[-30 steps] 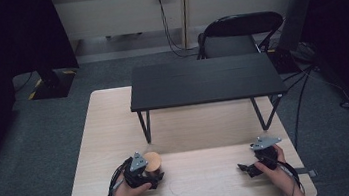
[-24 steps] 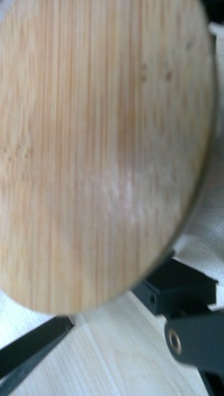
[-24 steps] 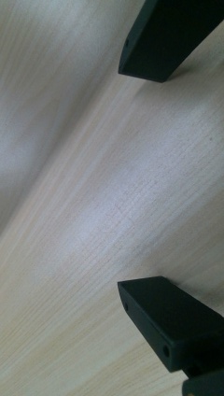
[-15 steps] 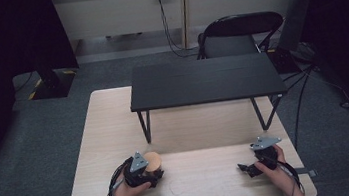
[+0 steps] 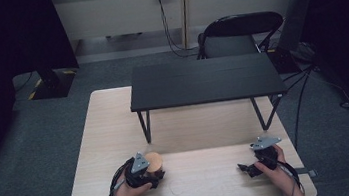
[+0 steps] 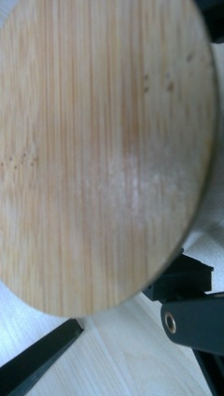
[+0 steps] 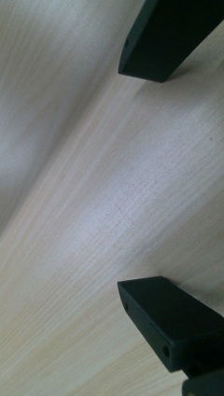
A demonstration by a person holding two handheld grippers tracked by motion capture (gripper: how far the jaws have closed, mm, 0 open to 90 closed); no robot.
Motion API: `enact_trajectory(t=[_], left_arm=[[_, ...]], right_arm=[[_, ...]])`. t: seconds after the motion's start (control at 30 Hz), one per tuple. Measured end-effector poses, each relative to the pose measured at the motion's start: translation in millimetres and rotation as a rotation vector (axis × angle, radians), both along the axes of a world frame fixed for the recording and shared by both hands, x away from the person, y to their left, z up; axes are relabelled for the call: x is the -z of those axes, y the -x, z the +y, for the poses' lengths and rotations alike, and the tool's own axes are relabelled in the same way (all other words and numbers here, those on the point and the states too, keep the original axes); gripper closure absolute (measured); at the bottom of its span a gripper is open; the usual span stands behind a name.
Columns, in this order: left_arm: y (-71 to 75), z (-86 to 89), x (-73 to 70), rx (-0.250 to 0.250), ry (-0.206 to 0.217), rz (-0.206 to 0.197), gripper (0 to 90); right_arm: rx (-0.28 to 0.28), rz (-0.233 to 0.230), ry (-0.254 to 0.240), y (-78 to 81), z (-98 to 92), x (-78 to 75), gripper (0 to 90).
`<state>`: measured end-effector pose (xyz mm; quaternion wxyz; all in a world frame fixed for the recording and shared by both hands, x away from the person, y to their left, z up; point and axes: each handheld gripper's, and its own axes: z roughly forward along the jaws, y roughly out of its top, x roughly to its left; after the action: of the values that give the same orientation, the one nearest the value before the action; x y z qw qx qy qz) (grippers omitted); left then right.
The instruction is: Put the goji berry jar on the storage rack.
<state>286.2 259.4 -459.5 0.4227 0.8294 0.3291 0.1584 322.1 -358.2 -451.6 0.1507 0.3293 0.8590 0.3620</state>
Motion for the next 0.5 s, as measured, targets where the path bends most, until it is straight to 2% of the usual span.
enact_trajectory(t=[0.13, 0.23, 0.37, 0.43, 0.47, 0.5], left_arm=[[2.3, 2.3, -6.2, 0.007, 0.028, 0.0, 25.4], [2.8, 2.3, -11.7, 0.022, 0.017, 0.0, 25.5], [2.2, 4.5, -20.0, 0.033, 0.032, 0.006, 25.5], [1.7, 2.4, -29.2, 0.037, 0.017, 0.001, 25.5], [0.7, 2.8, -35.7, 0.038, 0.024, 0.001, 25.5], [0.7, 2.8, -35.7, 0.038, 0.024, 0.001, 25.5]], right_arm=[[0.0, 0.0, 0.0, 0.0, 0.0, 0.0, 0.0], [0.0, 0.0, 0.0, 0.0, 0.0, 0.0, 0.0], [0.0, 0.0, 0.0, 0.0, 0.0, 0.0, 0.0], [0.0, 0.0, 0.0, 0.0, 0.0, 0.0, 0.0], [0.0, 0.0, 0.0, 0.0, 0.0, 0.0, 0.0], [0.0, 0.0, 0.0, 0.0, 0.0, 0.0, 0.0]])
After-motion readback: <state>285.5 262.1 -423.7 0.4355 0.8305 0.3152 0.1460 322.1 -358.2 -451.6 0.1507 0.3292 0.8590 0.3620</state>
